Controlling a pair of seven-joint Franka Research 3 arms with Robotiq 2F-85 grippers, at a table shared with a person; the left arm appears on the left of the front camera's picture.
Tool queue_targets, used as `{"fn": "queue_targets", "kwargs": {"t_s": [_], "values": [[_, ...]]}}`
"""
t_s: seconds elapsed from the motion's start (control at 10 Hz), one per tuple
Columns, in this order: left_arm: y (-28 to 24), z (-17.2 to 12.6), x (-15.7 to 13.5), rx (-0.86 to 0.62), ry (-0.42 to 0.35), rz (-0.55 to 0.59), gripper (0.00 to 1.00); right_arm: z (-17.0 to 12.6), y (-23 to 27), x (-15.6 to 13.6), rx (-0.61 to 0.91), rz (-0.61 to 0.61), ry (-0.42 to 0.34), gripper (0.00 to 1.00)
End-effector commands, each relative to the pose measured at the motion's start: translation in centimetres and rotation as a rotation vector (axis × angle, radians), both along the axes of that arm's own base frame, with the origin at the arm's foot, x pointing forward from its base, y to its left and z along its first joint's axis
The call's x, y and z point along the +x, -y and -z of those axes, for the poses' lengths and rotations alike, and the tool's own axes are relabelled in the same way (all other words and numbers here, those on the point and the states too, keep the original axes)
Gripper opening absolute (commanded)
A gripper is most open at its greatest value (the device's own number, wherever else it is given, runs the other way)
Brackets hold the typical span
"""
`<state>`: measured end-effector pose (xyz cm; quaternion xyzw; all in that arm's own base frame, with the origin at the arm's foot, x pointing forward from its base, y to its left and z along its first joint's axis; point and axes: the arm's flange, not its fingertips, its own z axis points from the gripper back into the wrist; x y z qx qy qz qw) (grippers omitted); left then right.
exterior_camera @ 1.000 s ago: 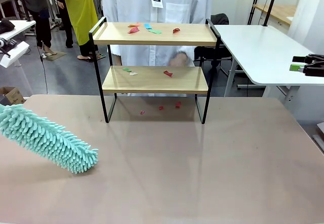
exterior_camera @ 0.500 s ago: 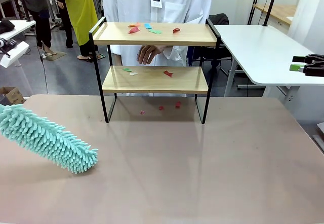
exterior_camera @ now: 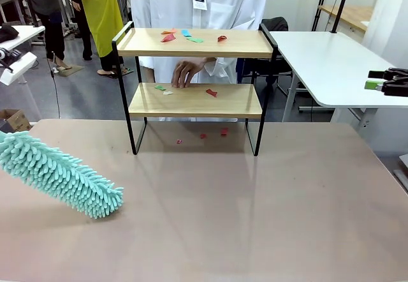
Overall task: Clean the shelf.
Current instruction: Clean the specific section of the Shelf indicated by the human with the Duster.
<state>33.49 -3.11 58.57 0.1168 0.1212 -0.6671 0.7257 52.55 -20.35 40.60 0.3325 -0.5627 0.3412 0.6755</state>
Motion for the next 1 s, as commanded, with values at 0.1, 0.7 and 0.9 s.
{"fn": "queue_targets", "kwargs": {"t_s": [0.1, 0.7, 0.9], "values": [[-0.03, -0.09, -0.04, 0.014, 0.011, -0.014, 0.13, -0.29, -0.21, 0.09, -0.004, -0.001, 0.005, 1.00], [-0.03, -0.09, -0.04, 0.014, 0.011, -0.014, 0.13, -0.29, -0.21, 0.09, -0.004, -0.001, 0.005, 1.00], [-0.03, -0.09, -0.04, 0.014, 0.011, -0.014, 0.13, -0.29, -0.21, 0.09, -0.004, -0.001, 0.005, 1.00]]}}
